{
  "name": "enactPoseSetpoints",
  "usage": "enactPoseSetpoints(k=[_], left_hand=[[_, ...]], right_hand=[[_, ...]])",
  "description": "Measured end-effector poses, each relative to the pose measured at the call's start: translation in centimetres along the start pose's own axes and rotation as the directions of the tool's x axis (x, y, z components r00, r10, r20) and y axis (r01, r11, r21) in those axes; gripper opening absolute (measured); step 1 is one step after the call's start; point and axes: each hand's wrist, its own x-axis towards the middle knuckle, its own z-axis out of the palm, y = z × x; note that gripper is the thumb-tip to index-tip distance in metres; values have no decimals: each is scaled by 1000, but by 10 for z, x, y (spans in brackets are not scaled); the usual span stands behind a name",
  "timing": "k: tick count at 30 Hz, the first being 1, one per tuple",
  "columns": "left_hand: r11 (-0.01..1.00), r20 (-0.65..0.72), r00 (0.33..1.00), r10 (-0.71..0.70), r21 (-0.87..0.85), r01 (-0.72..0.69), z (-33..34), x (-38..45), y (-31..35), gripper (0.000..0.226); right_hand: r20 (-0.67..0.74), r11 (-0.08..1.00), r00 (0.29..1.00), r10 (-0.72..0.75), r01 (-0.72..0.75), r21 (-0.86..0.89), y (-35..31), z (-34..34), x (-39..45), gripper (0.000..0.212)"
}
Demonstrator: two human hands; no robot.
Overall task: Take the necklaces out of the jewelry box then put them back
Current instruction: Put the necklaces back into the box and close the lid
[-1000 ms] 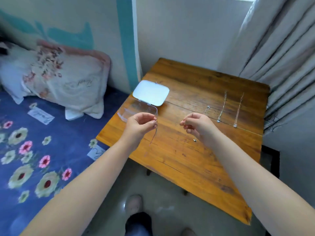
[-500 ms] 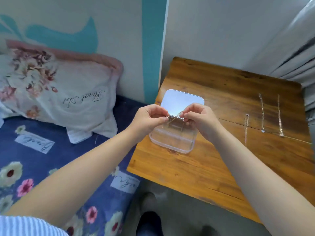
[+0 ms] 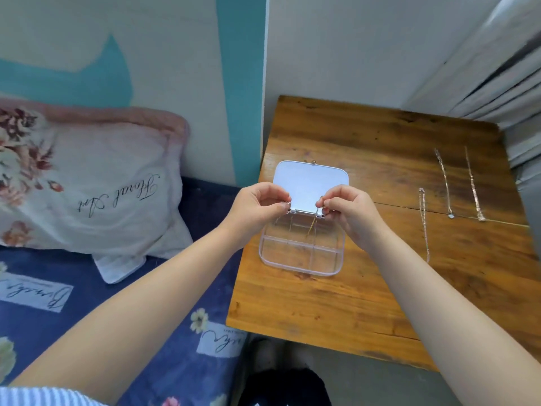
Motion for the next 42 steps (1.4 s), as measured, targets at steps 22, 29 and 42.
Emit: enactPoseSetpoints(k=[22,29,42], left_hand=[[551,-44,977,-210,820,155,25,54,-107,23],[390,59,981,-185,920,19,49,57,-85,20],[313,254,948,-192,931,-186,274,113,-20,24]], right_hand=[[-197,840,940,279,-338,-424,98,-6,46,19],[-295,782,936,190,-326,-531,72,-80,8,15],[-547,706,833,85,-437,-556,27,-331,-18,14]])
